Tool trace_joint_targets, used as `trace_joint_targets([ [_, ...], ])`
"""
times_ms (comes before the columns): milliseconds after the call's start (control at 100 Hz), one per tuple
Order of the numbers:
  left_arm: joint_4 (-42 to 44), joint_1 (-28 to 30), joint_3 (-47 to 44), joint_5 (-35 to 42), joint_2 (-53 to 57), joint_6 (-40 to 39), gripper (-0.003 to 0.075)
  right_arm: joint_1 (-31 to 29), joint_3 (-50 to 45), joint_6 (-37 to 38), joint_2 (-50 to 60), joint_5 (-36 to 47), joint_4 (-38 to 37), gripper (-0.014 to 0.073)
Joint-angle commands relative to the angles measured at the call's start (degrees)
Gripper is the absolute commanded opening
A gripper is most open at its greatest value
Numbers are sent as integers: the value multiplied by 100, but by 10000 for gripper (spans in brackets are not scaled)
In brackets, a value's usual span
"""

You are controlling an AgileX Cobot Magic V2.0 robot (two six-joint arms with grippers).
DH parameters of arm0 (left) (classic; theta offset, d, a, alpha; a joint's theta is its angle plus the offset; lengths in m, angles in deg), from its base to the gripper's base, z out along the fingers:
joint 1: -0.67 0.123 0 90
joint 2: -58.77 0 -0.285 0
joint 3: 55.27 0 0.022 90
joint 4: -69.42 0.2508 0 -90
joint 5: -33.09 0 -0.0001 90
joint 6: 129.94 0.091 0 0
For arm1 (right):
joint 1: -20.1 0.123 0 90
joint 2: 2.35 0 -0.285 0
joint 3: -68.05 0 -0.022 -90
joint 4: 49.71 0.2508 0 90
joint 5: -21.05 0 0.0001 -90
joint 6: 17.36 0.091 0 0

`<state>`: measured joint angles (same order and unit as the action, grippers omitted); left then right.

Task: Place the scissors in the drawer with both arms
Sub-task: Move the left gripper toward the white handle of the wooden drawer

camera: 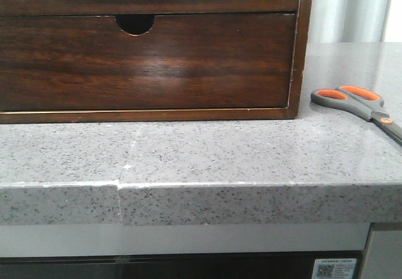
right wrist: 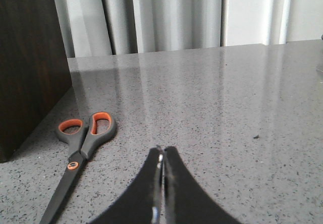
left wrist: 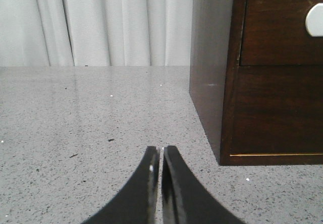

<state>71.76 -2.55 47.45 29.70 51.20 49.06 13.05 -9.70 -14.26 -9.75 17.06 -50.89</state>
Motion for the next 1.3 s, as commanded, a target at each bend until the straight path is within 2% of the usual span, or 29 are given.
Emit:
trace_joint_targets([
  [0, -3, -44, -114, 488, 172, -3, -22, -26, -174, -35, 126, 478, 1, -61],
  [410, -18, -44, -114, 380, 161, -3, -22, -26, -174, -35, 126, 215, 1, -61],
  [580, -1119, -44, -92, 476, 161, -3, -22, -26, -164, -35, 126, 292, 47, -61],
  [720, -1078, -44, 168, 405, 161, 8, -22, -26, -35, -35, 116, 272, 148, -61],
  [800, -773, -44, 523, 179, 25, 5, -22, -26, 123, -35, 16, 203, 306, -61],
  [920, -630, -44, 1187, -425, -439, 5, -22, -26, 524, -35, -403, -128, 306, -61],
  [1000, -616, -44, 1560, -514, -856, 5, -22, -26, 806, -35, -786, -167, 306, -61],
  [1150, -559, -44, 1968, -280, -1564, 5, -22, -26, 1454, -35, -1661, -155, 306, -61],
  [1290, -234, -44, 1995, 339, -2044, 5, -22, -26, 1985, -35, -2386, -155, 306, -61],
])
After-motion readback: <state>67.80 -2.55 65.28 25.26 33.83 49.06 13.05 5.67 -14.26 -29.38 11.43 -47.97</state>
